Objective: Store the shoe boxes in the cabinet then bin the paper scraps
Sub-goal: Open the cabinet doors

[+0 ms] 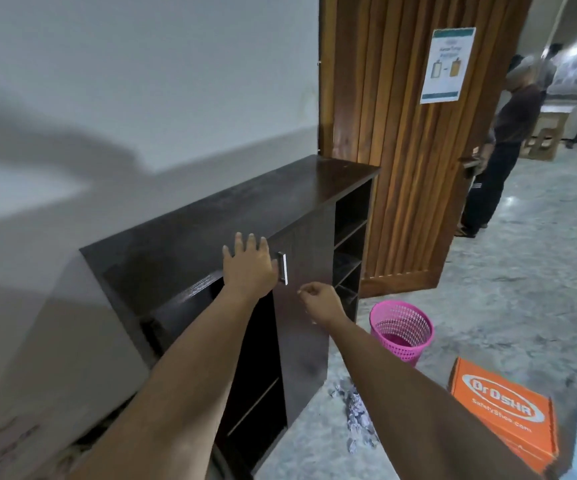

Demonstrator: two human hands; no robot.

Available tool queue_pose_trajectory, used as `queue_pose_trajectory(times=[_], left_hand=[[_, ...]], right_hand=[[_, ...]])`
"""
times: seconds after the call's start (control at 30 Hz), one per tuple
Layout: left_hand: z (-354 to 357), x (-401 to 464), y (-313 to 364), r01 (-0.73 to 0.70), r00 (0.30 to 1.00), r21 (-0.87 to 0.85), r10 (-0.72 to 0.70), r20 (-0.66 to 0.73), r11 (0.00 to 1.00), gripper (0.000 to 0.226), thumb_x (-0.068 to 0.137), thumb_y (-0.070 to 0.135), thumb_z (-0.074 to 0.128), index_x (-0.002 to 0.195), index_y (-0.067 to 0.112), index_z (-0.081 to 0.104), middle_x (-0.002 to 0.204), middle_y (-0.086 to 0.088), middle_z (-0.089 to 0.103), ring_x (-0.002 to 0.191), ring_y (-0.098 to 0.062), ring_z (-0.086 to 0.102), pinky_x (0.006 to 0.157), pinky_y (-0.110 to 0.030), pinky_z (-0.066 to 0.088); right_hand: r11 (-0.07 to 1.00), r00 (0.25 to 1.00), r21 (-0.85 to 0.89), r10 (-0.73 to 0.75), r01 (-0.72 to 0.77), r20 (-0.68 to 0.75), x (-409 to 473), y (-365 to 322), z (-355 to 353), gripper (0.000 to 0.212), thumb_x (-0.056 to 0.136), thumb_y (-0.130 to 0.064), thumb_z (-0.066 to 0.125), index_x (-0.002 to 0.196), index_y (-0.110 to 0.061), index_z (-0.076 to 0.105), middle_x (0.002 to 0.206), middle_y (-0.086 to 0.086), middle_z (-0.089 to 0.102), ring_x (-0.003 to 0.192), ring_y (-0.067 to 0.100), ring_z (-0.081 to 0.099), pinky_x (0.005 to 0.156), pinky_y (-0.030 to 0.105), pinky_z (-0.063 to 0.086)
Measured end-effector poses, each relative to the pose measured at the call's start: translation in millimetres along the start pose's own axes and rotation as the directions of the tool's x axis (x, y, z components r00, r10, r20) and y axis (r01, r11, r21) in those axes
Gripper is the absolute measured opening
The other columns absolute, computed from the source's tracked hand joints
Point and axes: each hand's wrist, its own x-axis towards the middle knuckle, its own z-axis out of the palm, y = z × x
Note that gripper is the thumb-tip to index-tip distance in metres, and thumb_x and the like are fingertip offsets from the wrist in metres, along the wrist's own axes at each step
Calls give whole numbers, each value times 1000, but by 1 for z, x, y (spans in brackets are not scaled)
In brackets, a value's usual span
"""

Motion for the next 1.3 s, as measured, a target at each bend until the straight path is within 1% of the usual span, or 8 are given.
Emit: queue_pose_trajectory(times=[0.1, 0.37, 0.53, 0.63, 0.83, 0.97, 1.1, 1.3], left_hand=[[15, 58, 3, 48, 998, 0, -48, 30, 999, 66, 105, 49, 24, 161, 16, 16, 170, -9, 13, 157, -35, 0, 123, -61, 9], [49, 104, -1, 179, 984, 47, -178, -29, 983, 61, 104, 54, 11, 161, 33, 12, 170, -1, 14, 156, -34, 9, 123, -61, 8], [46, 103, 1, 193, 981, 66, -191, -26, 979, 60, 104, 54, 11, 161, 34, 12, 170, 1, 15, 156, -32, 10, 123, -60, 10], [45, 102, 2, 209, 978, 64, -209, -15, 976, 60, 104, 54, 10, 161, 36, 12, 170, 2, 13, 156, -32, 10, 123, -60, 10], [41, 104, -1, 207, 976, 39, -209, 56, 978, 60, 103, 55, 10, 160, 38, 12, 171, 3, 9, 157, -32, 8, 123, -61, 8], [36, 103, -3, 182, 978, 11, -182, 99, 983, 60, 104, 56, 9, 160, 37, 8, 171, 3, 6, 157, -34, 5, 123, -62, 6], [36, 103, 1, 208, 973, 24, -209, 99, 978, 59, 104, 54, 10, 161, 36, 6, 171, 0, 4, 157, -35, 3, 123, -63, 5], [33, 110, 18, 272, 953, -1, -269, 144, 962, 60, 106, 44, 14, 162, 25, 6, 171, -6, 1, 155, -41, -2, 120, -69, 0]], right_hand=[[997, 998, -67, -25, 28, 51, 65, -10, 1, 39, 93, -29, 66, 129, -14, 68, 126, 6, 72, 118, 27, 67, 99, 37, 53], [994, 983, -57, -85, 95, 161, 152, -21, 42, 60, 88, -50, 65, 140, -28, 46, 127, 6, 70, 114, 34, 67, 84, 34, 51], [990, 961, 19, -141, 141, 236, 143, -1, 40, 45, 86, -47, 61, 124, -38, 40, 122, 3, 69, 106, 30, 69, 87, 47, 58], [981, 954, -30, -180, 193, 241, 133, 11, 16, 40, 82, -48, 64, 109, -33, 39, 103, -2, 69, 93, 25, 68, 78, 44, 58], [947, 930, -81, -285, 310, 231, 112, 51, -48, 49, 83, -42, 80, 95, -11, 44, 79, -7, 50, 76, 21, 51, 66, 35, 36], [936, 943, -129, -317, 328, 97, 96, 82, -89, 50, 80, -49, 83, 101, -18, 50, 85, -9, 63, 80, 11, 62, 64, 35, 44], [903, 925, -338, -336, 264, -175, 89, 108, -138, 46, 83, -48, 77, 114, -20, 59, 106, 5, 63, 93, 28, 66, 76, 42, 56], [969, 921, -228, 2, -98, -391, 96, 117, -183, 61, 87, -35, 68, 143, -20, 46, 128, 15, 64, 115, 40, 64, 90, 46, 53]])
